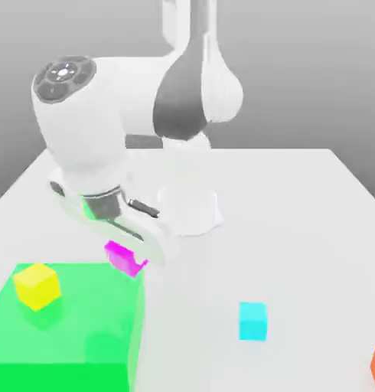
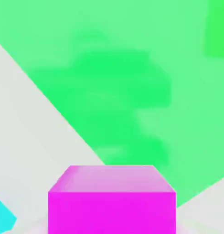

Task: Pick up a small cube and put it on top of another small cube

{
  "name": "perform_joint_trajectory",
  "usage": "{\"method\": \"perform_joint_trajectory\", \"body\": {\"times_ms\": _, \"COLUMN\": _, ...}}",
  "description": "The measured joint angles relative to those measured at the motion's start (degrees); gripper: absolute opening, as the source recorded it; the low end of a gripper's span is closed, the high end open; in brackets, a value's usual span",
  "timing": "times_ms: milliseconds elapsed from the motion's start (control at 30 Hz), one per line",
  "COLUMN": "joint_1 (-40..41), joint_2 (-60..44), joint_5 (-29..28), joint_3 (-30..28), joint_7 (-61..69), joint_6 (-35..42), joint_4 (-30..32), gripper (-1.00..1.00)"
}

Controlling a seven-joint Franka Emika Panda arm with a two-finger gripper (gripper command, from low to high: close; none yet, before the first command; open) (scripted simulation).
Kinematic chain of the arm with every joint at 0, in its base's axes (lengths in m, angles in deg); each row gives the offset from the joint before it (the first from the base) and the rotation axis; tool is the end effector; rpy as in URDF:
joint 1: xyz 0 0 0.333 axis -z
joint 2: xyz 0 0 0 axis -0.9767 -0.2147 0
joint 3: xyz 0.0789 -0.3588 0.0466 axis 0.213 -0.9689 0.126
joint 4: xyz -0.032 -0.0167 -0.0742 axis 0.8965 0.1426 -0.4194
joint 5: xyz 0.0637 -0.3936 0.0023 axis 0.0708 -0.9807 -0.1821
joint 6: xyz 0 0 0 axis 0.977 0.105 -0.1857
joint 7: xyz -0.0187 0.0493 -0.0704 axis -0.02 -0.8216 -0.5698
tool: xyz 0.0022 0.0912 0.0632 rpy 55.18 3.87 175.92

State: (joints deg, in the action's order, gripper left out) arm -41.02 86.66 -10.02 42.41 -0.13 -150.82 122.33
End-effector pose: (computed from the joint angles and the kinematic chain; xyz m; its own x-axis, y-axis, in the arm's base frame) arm 0.4192 -0.1428 0.3453 -0.0893 -0.9917 -0.0923 -0.9791 0.0704 0.1907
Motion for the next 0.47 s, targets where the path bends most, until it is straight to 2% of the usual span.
{"method": "perform_joint_trajectory", "body": {"times_ms": 200, "joint_1": 6.5, "joint_2": 2.9, "joint_5": -1.3, "joint_3": -3.1, "joint_7": -14.9, "joint_6": -6.8, "joint_4": -0.3, "gripper": -1.00}}
{"method": "perform_joint_trajectory", "body": {"times_ms": 333, "joint_1": 8.1, "joint_2": -1.8, "joint_5": -3.4, "joint_3": -3.7, "joint_7": -19.3, "joint_6": -15.1, "joint_4": 1.4, "gripper": -1.00}}
{"method": "perform_joint_trajectory", "body": {"times_ms": 367, "joint_1": 8.0, "joint_2": -3.4, "joint_5": -4.0, "joint_3": -3.8, "joint_7": -19.9, "joint_6": -17.3, "joint_4": 1.9, "gripper": 1.00}}
{"method": "perform_joint_trajectory", "body": {"times_ms": 467, "joint_1": 8.3, "joint_2": -3.4, "joint_5": -4.0, "joint_3": -3.8, "joint_7": -19.9, "joint_6": -17.3, "joint_4": 1.9, "gripper": 1.00}}
